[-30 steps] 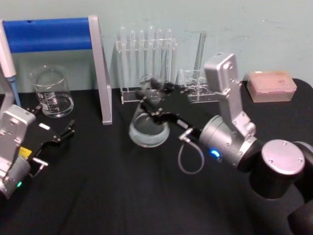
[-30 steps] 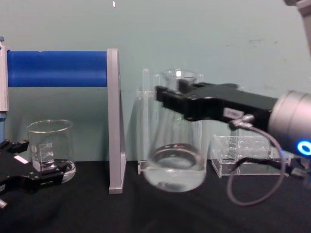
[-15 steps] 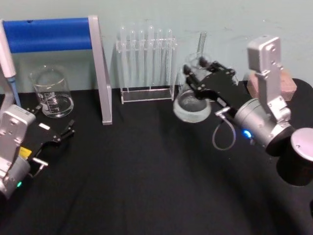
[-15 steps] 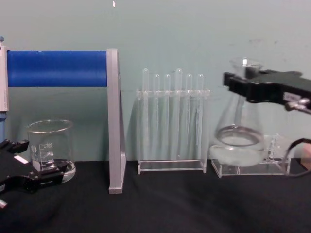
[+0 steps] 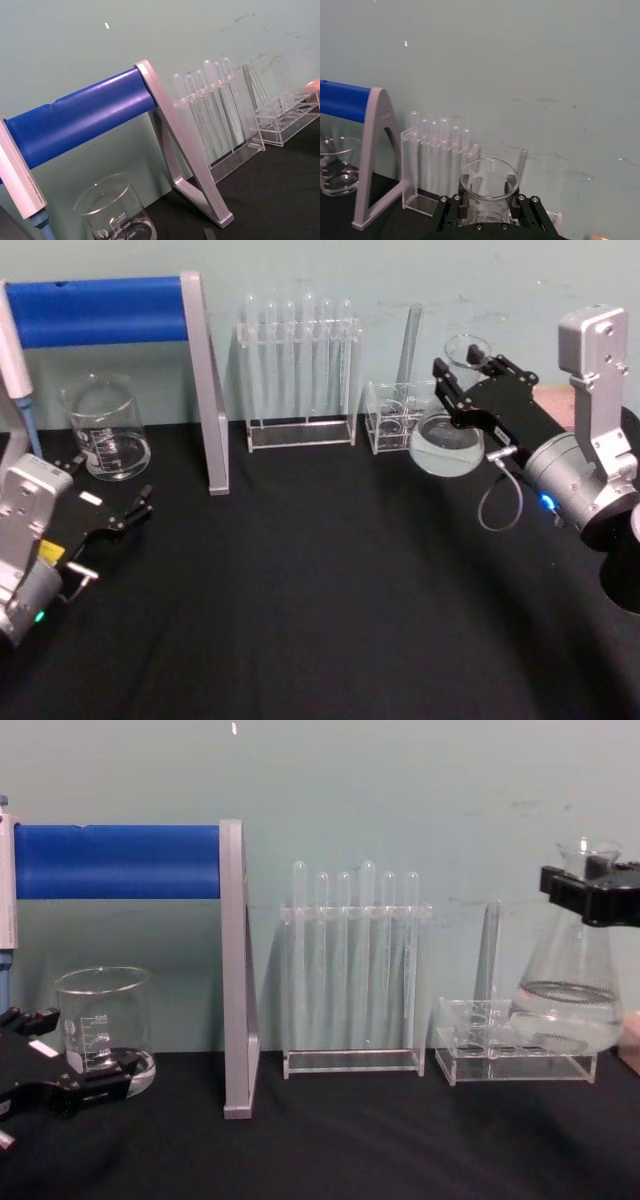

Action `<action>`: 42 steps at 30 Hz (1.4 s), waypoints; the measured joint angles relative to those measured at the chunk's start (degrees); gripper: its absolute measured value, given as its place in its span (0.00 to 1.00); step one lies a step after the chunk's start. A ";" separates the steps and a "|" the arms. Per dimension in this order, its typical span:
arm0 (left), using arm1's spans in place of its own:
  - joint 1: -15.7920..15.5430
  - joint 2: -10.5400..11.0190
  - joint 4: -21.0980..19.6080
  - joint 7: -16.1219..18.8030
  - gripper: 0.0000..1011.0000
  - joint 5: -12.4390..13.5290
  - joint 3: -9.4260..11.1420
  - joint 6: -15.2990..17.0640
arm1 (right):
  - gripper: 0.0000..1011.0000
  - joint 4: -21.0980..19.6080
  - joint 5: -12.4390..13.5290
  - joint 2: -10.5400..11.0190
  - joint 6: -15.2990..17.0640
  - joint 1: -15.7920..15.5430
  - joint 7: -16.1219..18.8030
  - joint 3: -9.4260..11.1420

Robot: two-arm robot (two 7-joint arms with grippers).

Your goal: Grasp the erlenmeyer flask with one hand, shake it three times, then place it back.

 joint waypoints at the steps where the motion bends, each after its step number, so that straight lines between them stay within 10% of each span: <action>1: 0.00 0.00 0.00 0.00 0.99 0.00 0.00 0.00 | 0.45 0.04 -0.09 -0.05 0.00 -0.05 -0.05 0.20; 15: 0.00 0.00 0.00 0.00 0.99 0.00 0.00 0.00 | 0.45 0.21 -0.79 -1.69 0.38 -0.28 1.37 0.49; 42: 0.00 0.00 0.00 0.00 0.99 0.00 0.00 0.00 | 0.45 -4.53 3.22 -1.31 1.16 -0.75 11.53 -13.35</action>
